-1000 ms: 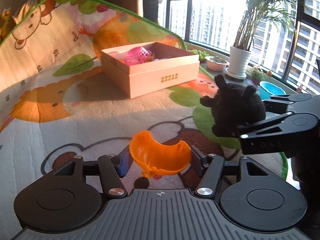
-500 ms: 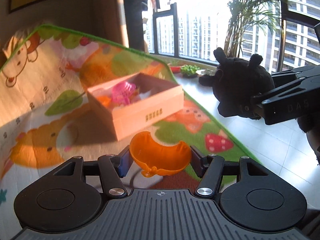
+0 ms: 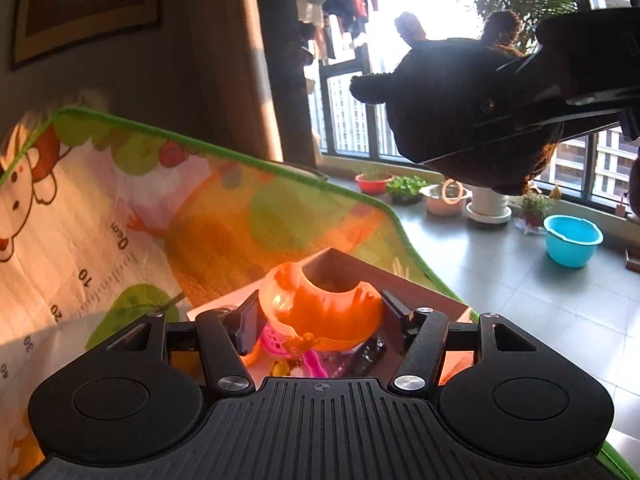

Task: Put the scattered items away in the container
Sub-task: 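Carry both toys over the box and open both tools to drop them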

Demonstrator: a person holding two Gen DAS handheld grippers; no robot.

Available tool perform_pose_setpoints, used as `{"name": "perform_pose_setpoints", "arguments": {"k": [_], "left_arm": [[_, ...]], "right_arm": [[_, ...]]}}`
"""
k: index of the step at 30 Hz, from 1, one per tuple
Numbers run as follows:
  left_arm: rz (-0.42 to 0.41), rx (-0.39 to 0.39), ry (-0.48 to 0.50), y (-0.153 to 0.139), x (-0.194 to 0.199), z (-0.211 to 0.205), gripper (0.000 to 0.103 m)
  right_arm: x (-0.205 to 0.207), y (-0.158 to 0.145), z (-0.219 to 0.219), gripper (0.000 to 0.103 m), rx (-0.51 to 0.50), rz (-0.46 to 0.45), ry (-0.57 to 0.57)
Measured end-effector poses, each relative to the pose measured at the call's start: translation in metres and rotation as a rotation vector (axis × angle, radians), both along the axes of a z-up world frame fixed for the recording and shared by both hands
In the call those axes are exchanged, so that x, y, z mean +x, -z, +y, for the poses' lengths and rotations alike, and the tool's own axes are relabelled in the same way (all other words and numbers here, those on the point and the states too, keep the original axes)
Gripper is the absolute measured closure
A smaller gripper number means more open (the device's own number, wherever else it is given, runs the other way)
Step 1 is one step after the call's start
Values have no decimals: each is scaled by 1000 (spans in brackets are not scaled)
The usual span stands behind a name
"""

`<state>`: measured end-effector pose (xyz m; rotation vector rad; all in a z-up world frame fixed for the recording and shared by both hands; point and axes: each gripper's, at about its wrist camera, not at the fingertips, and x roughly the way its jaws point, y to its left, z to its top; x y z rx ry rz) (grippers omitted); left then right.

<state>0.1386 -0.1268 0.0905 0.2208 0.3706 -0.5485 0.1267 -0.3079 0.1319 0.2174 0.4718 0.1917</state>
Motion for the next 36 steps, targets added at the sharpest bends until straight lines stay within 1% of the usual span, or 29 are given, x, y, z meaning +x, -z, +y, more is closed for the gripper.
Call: {"name": "perform_pose_setpoints", "arguments": {"k": [1, 2, 3, 4, 6, 8, 10, 12, 14, 15, 16, 18, 20, 22, 24, 25, 26, 27, 28, 30, 31, 32, 33, 34, 36], "left_arm": [[-1, -20, 1, 4, 9, 1, 34], [6, -39, 5, 8, 17, 4, 22], [18, -52, 2, 12, 24, 6, 12], [28, -59, -6, 13, 29, 7, 11], [47, -38, -22, 16, 32, 10, 10], [49, -36, -19, 19, 27, 14, 9], [74, -31, -14, 22, 23, 16, 9], [96, -34, -6, 24, 19, 15, 9], [109, -31, 6, 26, 16, 13, 9], [110, -26, 9, 27, 14, 12, 8], [109, -21, 9, 28, 12, 11, 8], [111, -14, 5, 30, 8, 10, 8], [124, -23, 6, 31, 4, 10, 7], [134, -31, 9, 33, 0, 11, 7], [136, -24, 11, 35, -5, 11, 7], [135, -17, 12, 36, -8, 11, 6], [133, -9, 13, 36, -11, 10, 6], [130, -1, 13, 37, -14, 11, 6], [128, 3, 12, 37, -16, 12, 6], [124, 5, 7, 38, -20, 17, 5], [127, 3, 5, 39, -20, 20, 5], [132, 1, 4, 40, -21, 21, 5], [139, -1, 3, 41, -20, 23, 5], [144, -4, -1, 43, -20, 24, 5], [155, -14, -6, 46, -19, 25, 5]], "right_arm": [[10, 10, -1, 16, 14, 35, 6], [17, 18, -3, 16, 27, 68, 5], [22, 25, -5, 16, 38, 93, 3], [25, 32, -8, 16, 48, 111, 5], [25, 40, -12, 16, 50, 116, 20], [23, 45, -15, 16, 51, 109, 41], [21, 47, -19, 16, 51, 97, 55], [19, 48, -19, 17, 15, 74, 74], [18, 49, -19, 23, -46, 46, 105], [19, 51, -20, 28, -61, 40, 113], [21, 53, -23, 33, -57, 46, 115], [28, 57, -28, 35, -12, 74, 103], [36, 63, -26, 35, 9, 69, 87], [46, 71, -16, 35, -23, 60, 85], [59, 84, -8, 35, -42, 115, 84], [62, 91, -6, 33, -27, 160, 81], [59, 95, -3, 33, -14, 174, 78], [54, 95, -1, 31, 4, 179, 40], [45, 92, 0, 29, 45, 183, -28], [32, 88, -5, 30, 159, 219, -166], [24, 84, -9, 30, 198, 219, -195], [16, 80, -13, 29, 204, 200, -188], [7, 74, -18, 26, 184, 168, -157], [0, 69, -24, 19, 153, 133, -107], [-8, 63, -39, 15, 113, 90, 15]]}}
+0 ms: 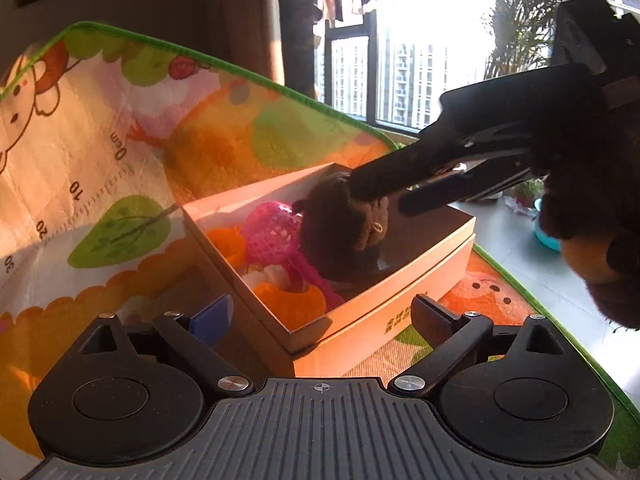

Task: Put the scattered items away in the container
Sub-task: 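Carry both toys over the box and open both tools to drop them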

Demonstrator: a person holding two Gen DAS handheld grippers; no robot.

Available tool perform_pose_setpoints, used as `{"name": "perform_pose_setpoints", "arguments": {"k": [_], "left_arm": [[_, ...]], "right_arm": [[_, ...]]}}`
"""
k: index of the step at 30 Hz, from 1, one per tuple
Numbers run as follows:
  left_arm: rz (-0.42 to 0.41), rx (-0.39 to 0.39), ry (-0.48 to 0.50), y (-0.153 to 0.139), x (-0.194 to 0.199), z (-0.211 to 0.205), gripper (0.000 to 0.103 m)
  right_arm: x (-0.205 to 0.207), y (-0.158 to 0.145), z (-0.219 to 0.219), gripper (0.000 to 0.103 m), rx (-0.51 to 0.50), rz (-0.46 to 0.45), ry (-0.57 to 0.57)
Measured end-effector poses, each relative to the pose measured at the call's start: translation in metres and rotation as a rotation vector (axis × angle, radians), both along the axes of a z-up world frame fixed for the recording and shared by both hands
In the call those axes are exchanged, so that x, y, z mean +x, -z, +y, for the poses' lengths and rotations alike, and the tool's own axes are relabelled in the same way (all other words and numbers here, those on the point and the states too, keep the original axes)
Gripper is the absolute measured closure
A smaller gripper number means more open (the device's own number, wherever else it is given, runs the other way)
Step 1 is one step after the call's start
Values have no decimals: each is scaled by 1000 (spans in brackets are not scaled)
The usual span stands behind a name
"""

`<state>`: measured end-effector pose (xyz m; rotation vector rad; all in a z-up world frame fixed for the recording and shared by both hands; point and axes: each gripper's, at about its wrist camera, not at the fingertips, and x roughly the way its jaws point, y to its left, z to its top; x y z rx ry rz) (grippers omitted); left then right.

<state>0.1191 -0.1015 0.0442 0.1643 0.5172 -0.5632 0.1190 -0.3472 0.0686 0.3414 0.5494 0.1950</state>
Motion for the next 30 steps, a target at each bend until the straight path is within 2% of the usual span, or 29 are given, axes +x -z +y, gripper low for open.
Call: {"name": "perform_pose_setpoints", "arguments": {"k": [3, 7, 8, 9, 10, 12, 16, 23, 26, 30], "left_arm": [[21, -18, 4, 3, -1, 1, 4], [39, -32, 22, 7, -2, -3, 4], [43, -35, 25, 8, -2, -4, 4], [45, -36, 25, 9, -2, -5, 3], [43, -37, 26, 9, -2, -6, 3], [43, -42, 29, 9, -1, -3, 3], [36, -45, -11, 10, 6, 14, 3], [33, -89, -103, 9, 27, 71, 3], [14, -75, -116, 9, 35, 83, 3], [9, -100, -111, 10, 36, 89, 3]], "right_arm": [[5, 6, -23, 14, 48, 33, 79], [23, 34, -27, 14, 145, 130, 59], [25, 41, -25, 11, 192, 151, 33], [22, 43, -20, 4, 201, 138, 42], [20, 42, -13, 0, 192, 132, 45], [20, 39, 1, 0, 173, 127, 42], [30, 41, 28, 0, 219, 145, -15], [52, 42, 82, 0, 164, 124, -43], [57, 41, 93, 0, 124, 112, -28], [58, 42, 90, 0, 112, 110, -10]]}}
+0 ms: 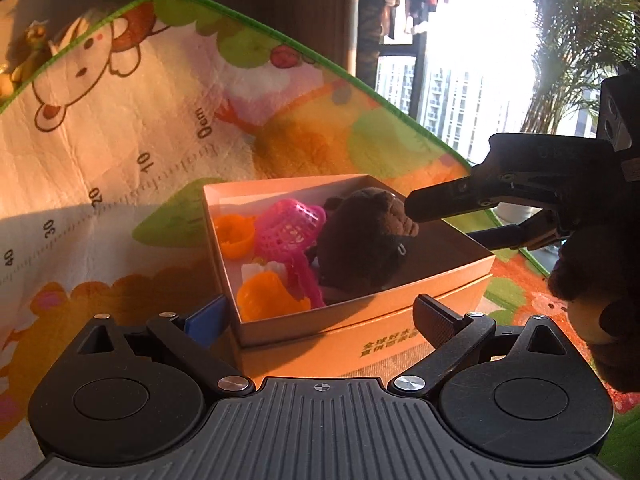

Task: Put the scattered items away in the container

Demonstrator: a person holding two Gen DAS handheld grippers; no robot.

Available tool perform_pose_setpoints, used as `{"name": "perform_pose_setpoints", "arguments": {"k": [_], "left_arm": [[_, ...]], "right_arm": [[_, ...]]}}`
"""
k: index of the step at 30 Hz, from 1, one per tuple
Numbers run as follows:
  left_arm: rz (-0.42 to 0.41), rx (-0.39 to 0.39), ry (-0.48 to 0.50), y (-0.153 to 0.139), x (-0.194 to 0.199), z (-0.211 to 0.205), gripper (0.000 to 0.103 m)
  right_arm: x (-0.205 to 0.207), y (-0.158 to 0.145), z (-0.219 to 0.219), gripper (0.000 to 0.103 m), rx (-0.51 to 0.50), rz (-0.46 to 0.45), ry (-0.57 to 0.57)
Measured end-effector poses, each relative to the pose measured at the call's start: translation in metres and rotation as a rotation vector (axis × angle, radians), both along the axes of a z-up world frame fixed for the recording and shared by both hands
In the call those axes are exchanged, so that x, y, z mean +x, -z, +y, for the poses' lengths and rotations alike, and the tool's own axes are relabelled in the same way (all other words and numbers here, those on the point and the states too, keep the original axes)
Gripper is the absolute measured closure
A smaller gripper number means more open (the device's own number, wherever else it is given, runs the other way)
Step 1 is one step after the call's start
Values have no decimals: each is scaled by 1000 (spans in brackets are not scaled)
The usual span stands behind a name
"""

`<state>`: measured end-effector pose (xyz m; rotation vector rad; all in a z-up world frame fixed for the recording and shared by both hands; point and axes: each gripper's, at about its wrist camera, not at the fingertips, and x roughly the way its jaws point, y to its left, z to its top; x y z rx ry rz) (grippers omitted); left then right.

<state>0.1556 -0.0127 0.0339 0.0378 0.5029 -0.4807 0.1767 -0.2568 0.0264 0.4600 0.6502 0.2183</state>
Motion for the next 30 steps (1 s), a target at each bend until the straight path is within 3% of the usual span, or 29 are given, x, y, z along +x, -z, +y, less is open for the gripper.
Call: {"name": "perform_pose_setpoints", "arguments": {"k": [6, 9, 14, 17, 19, 23, 30], "left_arm": [[-23, -15, 15, 4, -11, 2, 3], [-24, -24, 16, 6, -10, 7, 3], [33, -29, -83, 14, -20, 32, 0], [127, 39, -202, 29, -29, 40, 0], [138, 68, -255, 37, -38, 46, 0], [136, 15, -285, 32, -56, 51, 0], [164, 148, -340, 43, -61, 39, 0]], "right_arm": [[-5, -1, -6, 0, 24, 2, 9], [-27, -4, -17, 0, 19, -45, 119], [-75, 11, -8, 0, -158, -36, 198], [-95, 30, 9, 0, -258, 22, 187], [-107, 39, 20, 0, -289, 53, 173], [-116, 45, 34, 0, -365, 82, 156], [-112, 48, 52, 0, -505, 109, 134]]}}
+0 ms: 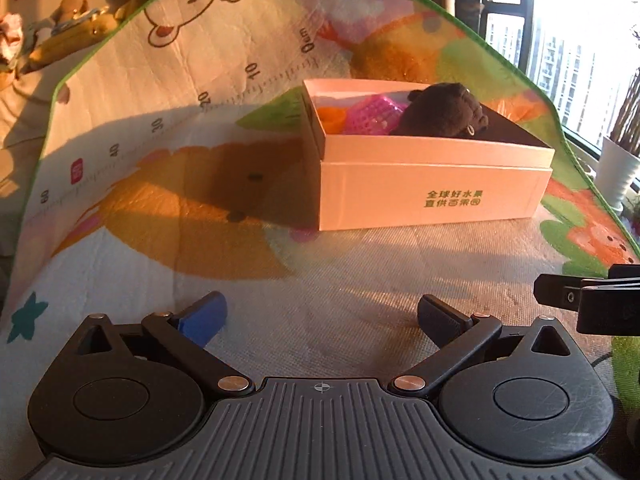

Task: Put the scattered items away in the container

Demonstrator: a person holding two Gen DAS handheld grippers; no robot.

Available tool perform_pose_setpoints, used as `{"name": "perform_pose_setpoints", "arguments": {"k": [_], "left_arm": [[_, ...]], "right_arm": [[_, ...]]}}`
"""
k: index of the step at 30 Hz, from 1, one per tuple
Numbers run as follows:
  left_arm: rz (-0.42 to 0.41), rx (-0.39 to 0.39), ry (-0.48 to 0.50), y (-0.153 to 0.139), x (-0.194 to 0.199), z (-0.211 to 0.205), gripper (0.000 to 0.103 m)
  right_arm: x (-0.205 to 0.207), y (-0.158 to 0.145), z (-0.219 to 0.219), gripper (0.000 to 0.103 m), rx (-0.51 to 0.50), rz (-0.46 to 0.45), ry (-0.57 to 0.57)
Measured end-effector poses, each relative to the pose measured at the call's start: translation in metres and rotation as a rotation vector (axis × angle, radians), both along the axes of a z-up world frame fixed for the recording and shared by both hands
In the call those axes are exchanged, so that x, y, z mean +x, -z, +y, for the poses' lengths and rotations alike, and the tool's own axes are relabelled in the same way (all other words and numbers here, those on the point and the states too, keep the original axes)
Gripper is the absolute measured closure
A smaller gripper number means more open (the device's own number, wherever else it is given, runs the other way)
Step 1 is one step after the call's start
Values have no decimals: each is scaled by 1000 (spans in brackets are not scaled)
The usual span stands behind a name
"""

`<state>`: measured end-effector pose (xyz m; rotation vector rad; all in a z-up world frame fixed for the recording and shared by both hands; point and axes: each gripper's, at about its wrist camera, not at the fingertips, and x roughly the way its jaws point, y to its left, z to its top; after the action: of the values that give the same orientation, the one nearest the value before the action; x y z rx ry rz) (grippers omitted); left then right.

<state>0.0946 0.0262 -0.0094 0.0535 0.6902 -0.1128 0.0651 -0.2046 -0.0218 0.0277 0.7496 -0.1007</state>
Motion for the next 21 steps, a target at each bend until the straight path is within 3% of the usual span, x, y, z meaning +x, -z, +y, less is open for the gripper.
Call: {"name": "perform_pose_setpoints", "arguments": {"k": [21], "left_arm": [[1, 5, 1, 0, -1, -2, 0]], "right_arm": [[-8, 6, -1, 0, 7, -55, 2]]}}
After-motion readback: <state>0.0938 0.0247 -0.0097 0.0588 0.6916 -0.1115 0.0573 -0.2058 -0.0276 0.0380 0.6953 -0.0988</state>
